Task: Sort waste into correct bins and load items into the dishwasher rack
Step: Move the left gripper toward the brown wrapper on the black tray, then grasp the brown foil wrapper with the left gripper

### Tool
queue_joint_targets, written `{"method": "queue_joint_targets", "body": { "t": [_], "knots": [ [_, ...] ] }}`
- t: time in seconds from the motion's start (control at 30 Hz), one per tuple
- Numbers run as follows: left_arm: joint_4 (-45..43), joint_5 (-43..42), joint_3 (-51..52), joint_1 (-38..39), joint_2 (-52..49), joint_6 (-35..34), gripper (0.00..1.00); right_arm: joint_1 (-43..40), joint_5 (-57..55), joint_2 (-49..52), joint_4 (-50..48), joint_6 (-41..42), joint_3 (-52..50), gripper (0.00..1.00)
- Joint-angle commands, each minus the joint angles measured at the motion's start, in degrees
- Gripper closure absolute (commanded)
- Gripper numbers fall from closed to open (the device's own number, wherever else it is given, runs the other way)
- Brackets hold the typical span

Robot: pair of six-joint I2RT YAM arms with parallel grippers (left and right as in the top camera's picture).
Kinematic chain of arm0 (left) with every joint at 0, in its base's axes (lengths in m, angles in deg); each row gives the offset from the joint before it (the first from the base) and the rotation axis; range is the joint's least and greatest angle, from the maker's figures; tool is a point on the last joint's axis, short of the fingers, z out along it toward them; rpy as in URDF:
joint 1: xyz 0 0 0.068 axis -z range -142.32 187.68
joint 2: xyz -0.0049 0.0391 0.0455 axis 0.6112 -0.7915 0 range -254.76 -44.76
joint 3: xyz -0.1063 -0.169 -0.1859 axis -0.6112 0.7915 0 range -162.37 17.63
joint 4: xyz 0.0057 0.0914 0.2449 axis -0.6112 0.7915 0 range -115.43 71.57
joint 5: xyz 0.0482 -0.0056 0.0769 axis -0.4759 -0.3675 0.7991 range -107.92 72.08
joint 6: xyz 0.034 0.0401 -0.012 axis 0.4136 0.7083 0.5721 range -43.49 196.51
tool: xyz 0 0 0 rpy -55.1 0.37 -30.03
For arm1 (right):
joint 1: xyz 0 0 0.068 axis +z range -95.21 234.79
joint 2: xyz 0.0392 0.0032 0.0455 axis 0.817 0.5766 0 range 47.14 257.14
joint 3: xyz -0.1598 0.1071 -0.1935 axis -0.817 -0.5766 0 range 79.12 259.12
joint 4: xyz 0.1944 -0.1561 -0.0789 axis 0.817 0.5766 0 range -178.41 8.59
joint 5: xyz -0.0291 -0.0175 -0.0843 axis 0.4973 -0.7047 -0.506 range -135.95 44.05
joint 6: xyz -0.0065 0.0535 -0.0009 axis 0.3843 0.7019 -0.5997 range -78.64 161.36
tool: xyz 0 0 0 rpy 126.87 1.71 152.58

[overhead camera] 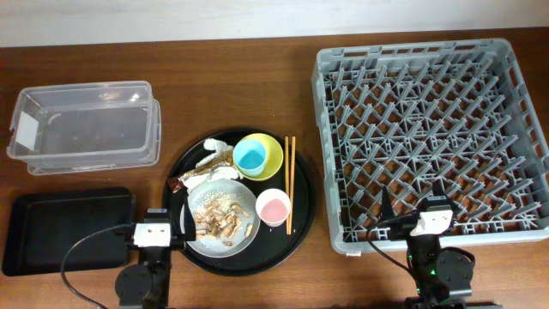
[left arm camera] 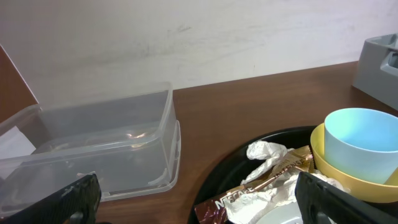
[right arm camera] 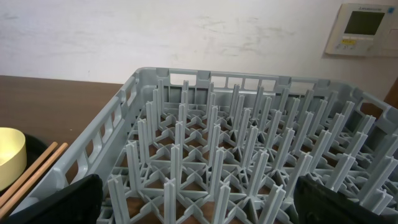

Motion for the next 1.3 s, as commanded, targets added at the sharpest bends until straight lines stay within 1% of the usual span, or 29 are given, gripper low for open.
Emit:
{"method": "queue_joint_targets", "body": {
  "t": [0.0, 0.33, 0.4, 0.43, 0.47, 0.5, 0.53, 0.57, 0.6, 0.63, 0.67, 0.7, 0.73, 0.77, 0.8, 0.83, 0.87, 0.9, 0.93, 0.97, 1.07, 1.13, 1.17, 1.2, 1.27],
  "knots": [
    [0.33, -0.85, 0.07, -0.04, 0.44, -0.7, 0.01, -0.33, -0.28, 0.0, 0.15, 0.24, -0.5, 0.02],
    [-0.76, -1.11, 0.07, -0.04, 0.44, -0.74, 0.01, -0.33, -0.28, 0.0, 0.15, 0.24, -0.5, 0.02],
    [-1.64, -17.68, 0.07, -0.04, 0.44, -0.72, 0.0, -0.33, -0.28, 0.0, 0.15, 0.24, -0.5, 0.02],
    [-2.56, -27.87, 0.07, -0.04, 0.44, -0.74, 0.0, -0.33, -0.28, 0.0, 0.15, 0.24, -0.5, 0.02],
    [-4.74, -41.77, 0.07, -0.04, 0.44, -0.72, 0.01, -0.33, -0.28, 0.0, 0.15, 0.24, -0.5, 0.02],
    [-7.04, -51.17, 0.07, -0.04, 0.44, -0.7, 0.01, -0.33, -0.28, 0.0, 0.15, 0.24, -0.5, 0.02],
    [-11.41, -62.18, 0.07, -0.04, 0.44, -0.68, 0.01, -0.33, -0.28, 0.0, 0.15, 0.22, -0.5, 0.02],
    [-16.04, -65.46, 0.07, -0.04, 0.44, -0.72, 0.01, -0.33, -0.28, 0.0, 0.15, 0.24, -0.5, 0.02],
    [-19.65, -63.3, 0.07, -0.04, 0.44, -1.07, 0.01, -0.33, -0.28, 0.0, 0.15, 0.24, -0.5, 0.02],
    [-23.74, -60.11, 0.04, -0.04, 0.44, -4.46, 0.0, -0.33, -0.28, 0.0, 0.15, 0.24, -0.5, 0.02],
    [-28.44, -53.99, -0.07, -0.04, 0.44, -9.81, 0.0, -0.33, -0.28, 0.0, 0.15, 0.24, -0.5, 0.02],
    [-30.1, -48.68, -0.52, -0.07, 0.44, -13.2, 0.0, -0.33, -0.28, 0.0, 0.15, 0.24, -0.5, 0.02],
    [-29.99, -43.85, -1.64, -0.07, 0.44, -15.02, 0.0, -0.33, -0.28, 0.0, 0.15, 0.24, -0.5, 0.02],
    [-26.73, -37.66, -4.35, -0.09, 0.07, -15.56, 0.0, -0.33, -0.28, 0.0, 0.15, 0.24, -0.5, 0.02],
    [-21.66, -33.7, -7.39, -0.11, -0.87, -15.56, 0.01, -0.33, -0.28, 0.0, 0.15, 0.24, -0.5, 0.02],
    [-13.64, -30.05, -12.13, -0.11, -2.99, -15.32, 0.01, -0.33, -0.28, 0.0, 0.15, 0.24, -0.5, 0.02],
    [-3.28, -27.39, -18.25, -0.11, -6.75, -13.03, 0.01, -0.33, -0.28, 0.0, 0.15, 0.22, -0.5, 0.02],
    [9.86, -25.27, -26.69, -0.11, -13.49, -9.49, 0.0, -0.33, -0.28, 0.0, 0.15, 0.24, -0.5, 0.02],
    [18.84, -25.2, -33.4, -0.09, -19.71, -6.27, 0.01, -0.33, -0.28, 0.0, 0.15, 0.24, -0.5, 0.02],
    [25.09, -25.29, -39.01, -0.09, -25.09, -4.79, 0.01, -0.33, -0.28, 0.0, 0.15, 0.24, -0.5, 0.02],
    [37.27, -26.45, -53.37, -0.09, -39.39, -4.7, 0.0, -0.33, -0.28, 0.0, 0.15, 0.24, -0.5, 0.01],
    [41.83, -26.08, -58.97, -0.09, -46.8, -4.72, 0.01, -0.33, -0.28, 0.0, 0.15, 0.22, -0.5, 0.02],
    [45.46, -25.53, -62.1, -0.09, -51.41, -5.07, 0.01, -0.33, -0.28, 0.0, 0.15, 0.24, -0.5, 0.02],
    [50.47, -22.99, -65.92, -0.04, -56.83, -7.45, 0.01, -0.33, -0.28, 0.0, 0.15, 0.24, -0.5, 0.01],
    [57.18, -21.16, -72.35, -0.04, -68.06, -8.04, 0.01, -0.33, -0.28, 0.0, 0.15, 0.22, -0.5, 0.01]
  ]
}}
